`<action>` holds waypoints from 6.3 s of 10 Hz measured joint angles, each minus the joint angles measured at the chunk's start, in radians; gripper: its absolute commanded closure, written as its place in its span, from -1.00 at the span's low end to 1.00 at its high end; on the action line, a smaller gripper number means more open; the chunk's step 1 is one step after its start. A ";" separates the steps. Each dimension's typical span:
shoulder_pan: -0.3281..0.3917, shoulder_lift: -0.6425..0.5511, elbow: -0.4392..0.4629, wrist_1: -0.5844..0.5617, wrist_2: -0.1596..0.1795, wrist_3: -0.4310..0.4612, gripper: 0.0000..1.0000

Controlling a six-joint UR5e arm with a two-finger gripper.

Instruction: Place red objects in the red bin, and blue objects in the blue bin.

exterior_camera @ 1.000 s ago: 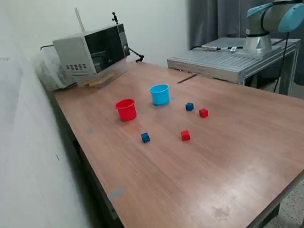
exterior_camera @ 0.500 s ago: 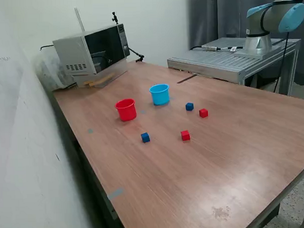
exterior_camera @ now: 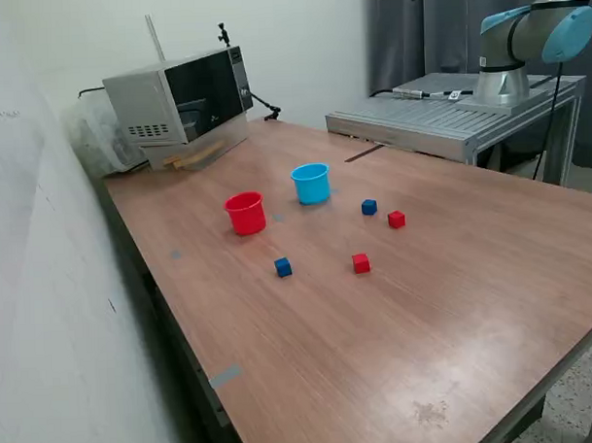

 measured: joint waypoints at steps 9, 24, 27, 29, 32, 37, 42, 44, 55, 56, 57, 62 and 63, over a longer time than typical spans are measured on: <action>0.004 -0.001 -0.001 -0.002 0.001 -0.001 -1.00; 0.056 0.202 -0.153 -0.131 0.050 -0.016 -1.00; 0.083 0.318 -0.090 -0.286 0.087 -0.015 -1.00; 0.084 0.447 -0.032 -0.398 0.098 -0.016 -1.00; 0.062 0.607 0.024 -0.551 0.104 -0.017 -1.00; 0.046 0.768 0.026 -0.654 0.108 -0.019 -1.00; 0.048 0.813 0.006 -0.692 0.179 -0.075 -1.00; 0.048 0.818 -0.001 -0.696 0.205 -0.098 -1.00; 0.048 0.821 0.011 -0.746 0.158 -0.115 1.00; 0.047 0.815 0.014 -0.745 0.148 -0.116 1.00; 0.046 0.792 0.012 -0.745 0.135 -0.117 1.00; -0.049 0.669 -0.061 -0.666 0.052 -0.113 1.00; -0.097 0.661 -0.079 -0.640 0.039 -0.113 1.00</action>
